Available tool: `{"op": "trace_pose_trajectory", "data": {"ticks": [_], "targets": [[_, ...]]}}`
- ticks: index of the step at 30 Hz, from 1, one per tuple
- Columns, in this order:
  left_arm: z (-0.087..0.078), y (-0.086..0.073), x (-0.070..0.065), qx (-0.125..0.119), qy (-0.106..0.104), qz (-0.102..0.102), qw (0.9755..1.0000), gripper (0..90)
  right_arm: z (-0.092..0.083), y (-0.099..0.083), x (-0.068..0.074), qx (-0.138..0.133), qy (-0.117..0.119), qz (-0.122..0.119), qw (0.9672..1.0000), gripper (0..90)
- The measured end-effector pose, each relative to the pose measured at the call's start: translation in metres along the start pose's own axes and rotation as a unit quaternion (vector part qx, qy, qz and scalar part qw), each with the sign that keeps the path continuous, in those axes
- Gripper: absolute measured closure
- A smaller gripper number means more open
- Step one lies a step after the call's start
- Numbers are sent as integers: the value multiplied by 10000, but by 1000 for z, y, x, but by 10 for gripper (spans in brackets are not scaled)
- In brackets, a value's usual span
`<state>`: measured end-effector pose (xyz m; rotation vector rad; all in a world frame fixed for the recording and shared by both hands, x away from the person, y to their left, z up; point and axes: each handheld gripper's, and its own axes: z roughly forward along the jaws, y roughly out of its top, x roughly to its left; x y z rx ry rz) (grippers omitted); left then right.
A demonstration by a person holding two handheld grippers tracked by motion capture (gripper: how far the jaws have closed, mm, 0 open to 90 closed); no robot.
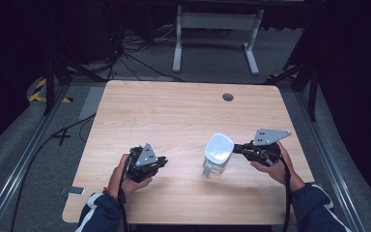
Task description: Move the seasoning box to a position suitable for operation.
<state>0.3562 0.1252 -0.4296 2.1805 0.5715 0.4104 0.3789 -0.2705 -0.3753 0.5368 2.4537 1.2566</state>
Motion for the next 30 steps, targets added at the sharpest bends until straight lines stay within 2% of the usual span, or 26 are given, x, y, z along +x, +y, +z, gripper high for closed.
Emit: {"op": "trace_pose_trajectory", "data": {"ticks": [1, 3, 6, 9, 11, 13, 14, 15, 20, 22, 23, 26, 27, 28, 30], "targets": [[-2, -4, 2, 31, 34, -35, 10000, 805, 0, 0, 0, -13, 6, -5, 10000, 893], [-5, -17, 10, 252, 194, -102, 9994, 776, 0, 0, 0, -11, 1, -4, 10000, 893], [-8, -27, 17, 305, 226, -228, 9990, 745, 0, 0, 0, -20, 10, 4, 10000, 893], [-10, -41, 24, 471, 304, -383, 9977, 687, 0, 1, 0, -27, -4, 8, 10000, 893], [-11, -46, 25, 474, 329, -454, 9973, 659, 1, 2, 1, -31, -14, -14, 10000, 893], [-13, -49, 26, 489, 347, -503, 9969, 627, 1, 2, 1, -38, 6, -28, 10000, 893], [-13, -50, 25, 477, 373, -597, 9964, 602, 1, 2, 1, -34, 0, -21, 10000, 893], [-13, -51, 25, 504, 447, -592, 9960, 551, 1, 3, 2, -32, -5, -34, 10000, 893], [-11, -55, 22, 583, 429, -644, 9953, 430, 1, 4, 4, -67, 10, -60, 10000, 893], [-10, -57, 22, 469, 373, -767, 9952, 403, 0, 5, 5, -85, 16, -69, 9999, 893], [-10, -58, 21, 492, 356, -863, 9944, 385, 0, 6, 6, -102, 29, -93, 9999, 892], [-8, -60, 21, 528, 383, -807, 9946, 341, 0, 8, 9, -102, 23, -120, 9999, 892], [-7, -61, 21, 567, 354, -873, 9939, 338, 0, 8, 10, -94, 34, -126, 9999, 892], [-5, -62, 22, 675, 333, -812, 9939, 331, 0, 9, 11, -111, 40, -134, 9998, 892], [-3, -65, 23, 604, 331, -916, 9934, 302, 0, 9, 12, -110, 40, -162, 9998, 892]]}}
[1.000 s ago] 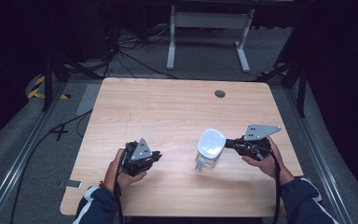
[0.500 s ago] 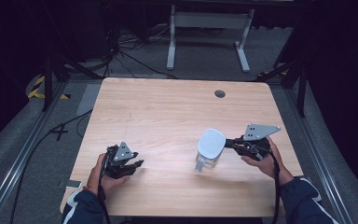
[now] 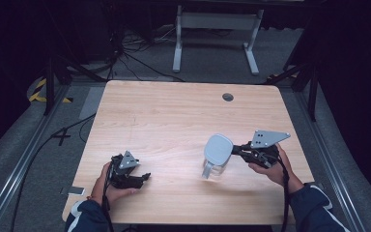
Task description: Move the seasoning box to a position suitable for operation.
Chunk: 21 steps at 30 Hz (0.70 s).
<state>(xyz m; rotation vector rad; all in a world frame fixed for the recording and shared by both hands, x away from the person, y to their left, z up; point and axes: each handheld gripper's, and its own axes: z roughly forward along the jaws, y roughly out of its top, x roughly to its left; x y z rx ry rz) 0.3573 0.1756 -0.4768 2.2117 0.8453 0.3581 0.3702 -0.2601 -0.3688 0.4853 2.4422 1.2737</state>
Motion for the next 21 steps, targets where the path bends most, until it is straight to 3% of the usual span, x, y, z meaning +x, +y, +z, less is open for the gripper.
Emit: {"op": "trace_pose_trajectory", "data": {"ticks": [4, 21], "targets": [[0, -2, 2, -69, -12, -82, 9999, 273, -1, 2, 3, -39, 34, -31, 10000, 892], [1, -3, 3, -86, 8, -72, 9999, 248, -1, 12, 20, -121, 194, -280, 9993, 892]]}}
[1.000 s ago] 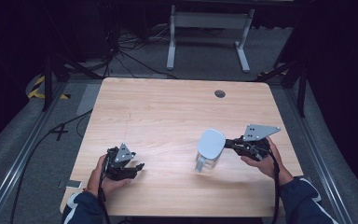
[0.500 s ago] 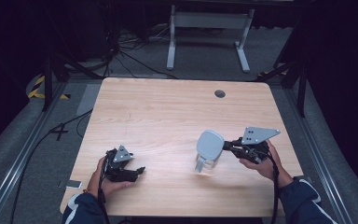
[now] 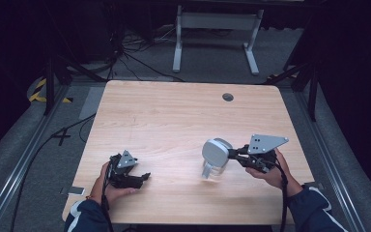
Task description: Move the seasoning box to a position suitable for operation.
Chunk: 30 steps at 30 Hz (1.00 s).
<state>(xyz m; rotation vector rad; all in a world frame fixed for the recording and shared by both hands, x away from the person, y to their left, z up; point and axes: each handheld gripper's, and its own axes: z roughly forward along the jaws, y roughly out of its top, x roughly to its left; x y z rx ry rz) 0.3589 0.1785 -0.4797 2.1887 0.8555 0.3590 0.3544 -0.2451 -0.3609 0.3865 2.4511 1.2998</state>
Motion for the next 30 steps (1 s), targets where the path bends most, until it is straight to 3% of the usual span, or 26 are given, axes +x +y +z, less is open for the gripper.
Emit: {"op": "trace_pose_trajectory", "data": {"ticks": [10, 22, 30], "targets": [[0, 0, 0, -2, -12, -22, 10000, 247, 3, 2, 8, 54, 57, -118, 9999, 891], [1, 1, 1, 43, -45, -27, 10000, 241, 0, -1, -3, -9, -26, -61, 10000, 891], [1, 1, 1, 25, -51, -14, 10000, 242, -4, 1, -4, -6, -161, -151, 9998, 890]]}}
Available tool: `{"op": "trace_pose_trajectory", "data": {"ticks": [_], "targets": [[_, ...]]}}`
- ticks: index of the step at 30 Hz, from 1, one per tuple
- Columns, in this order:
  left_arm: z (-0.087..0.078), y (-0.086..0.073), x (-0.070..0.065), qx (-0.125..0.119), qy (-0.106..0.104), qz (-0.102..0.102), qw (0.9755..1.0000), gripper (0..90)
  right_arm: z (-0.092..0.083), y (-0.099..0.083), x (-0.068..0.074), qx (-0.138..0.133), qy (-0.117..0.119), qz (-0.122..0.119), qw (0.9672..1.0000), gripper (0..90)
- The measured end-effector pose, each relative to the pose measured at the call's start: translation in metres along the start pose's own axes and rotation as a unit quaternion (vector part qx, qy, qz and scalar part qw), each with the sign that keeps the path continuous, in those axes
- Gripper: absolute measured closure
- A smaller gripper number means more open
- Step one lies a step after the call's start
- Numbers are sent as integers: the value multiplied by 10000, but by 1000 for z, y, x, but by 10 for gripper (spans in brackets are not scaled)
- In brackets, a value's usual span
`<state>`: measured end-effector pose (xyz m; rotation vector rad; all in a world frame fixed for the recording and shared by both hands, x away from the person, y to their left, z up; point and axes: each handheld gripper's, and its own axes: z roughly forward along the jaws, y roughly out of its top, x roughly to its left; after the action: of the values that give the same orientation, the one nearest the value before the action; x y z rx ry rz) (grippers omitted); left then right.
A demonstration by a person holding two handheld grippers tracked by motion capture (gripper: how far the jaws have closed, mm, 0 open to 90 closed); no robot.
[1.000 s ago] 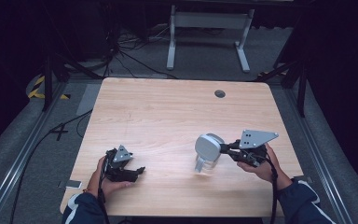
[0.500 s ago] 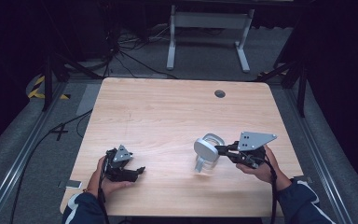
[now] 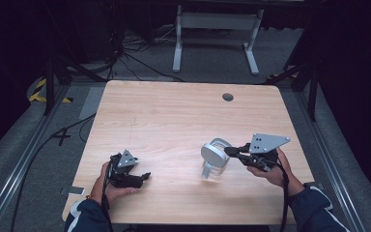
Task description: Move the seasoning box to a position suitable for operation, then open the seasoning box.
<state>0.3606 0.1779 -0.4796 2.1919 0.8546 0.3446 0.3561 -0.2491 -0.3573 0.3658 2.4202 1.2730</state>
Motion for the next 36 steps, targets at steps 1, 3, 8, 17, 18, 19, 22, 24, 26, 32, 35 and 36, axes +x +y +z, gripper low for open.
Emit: {"op": "trace_pose_trajectory", "data": {"ticks": [1, 3, 8, 17, 18, 19, 22, 24, 26, 32, 35, 36], "targets": [[0, 0, 0, 1, 1, 1, 10000, 242, -1, 0, 0, 5, -13, 2, 10000, 889], [0, 0, 0, -2, 3, 1, 10000, 243, -2, 1, -1, 6, -43, -32, 10000, 889], [0, 0, 0, -13, 20, 7, 10000, 245, -4, 1, -2, 31, -85, -53, 9999, 887], [0, 0, 0, -3, -3, 4, 10000, 244, -12, 0, -6, 38, -214, -42, 9998, 882], [0, 0, 0, -3, -5, 3, 10000, 244, -14, 0, -6, 47, -263, -68, 9996, 875], [0, 0, 0, -4, -3, 3, 10000, 244, -15, -1, -6, 86, -336, -104, 9993, 865], [0, 0, 0, 19, -1, -15, 10000, 242, -23, -5, -9, 135, -464, -73, 9988, 847], [0, 0, 0, -14, -9, -17, 10000, 240, -27, -9, -11, 278, -625, -119, 9976, 814], [0, 0, 0, -15, -5, -11, 10000, 240, -33, -14, -13, 358, -753, -137, 9964, 804], [0, 0, 0, -14, -9, -17, 10000, 240, -47, -27, -20, 535, -938, -2, 9942, 725], [0, 0, 0, 16, -16, -16, 10000, 240, -50, -36, -23, 670, -1042, 108, 9922, 625], [1, 0, 0, -5, -26, -8, 10000, 238, -51, -41, -23, 742, -1086, 174, 9912, 588]]}}
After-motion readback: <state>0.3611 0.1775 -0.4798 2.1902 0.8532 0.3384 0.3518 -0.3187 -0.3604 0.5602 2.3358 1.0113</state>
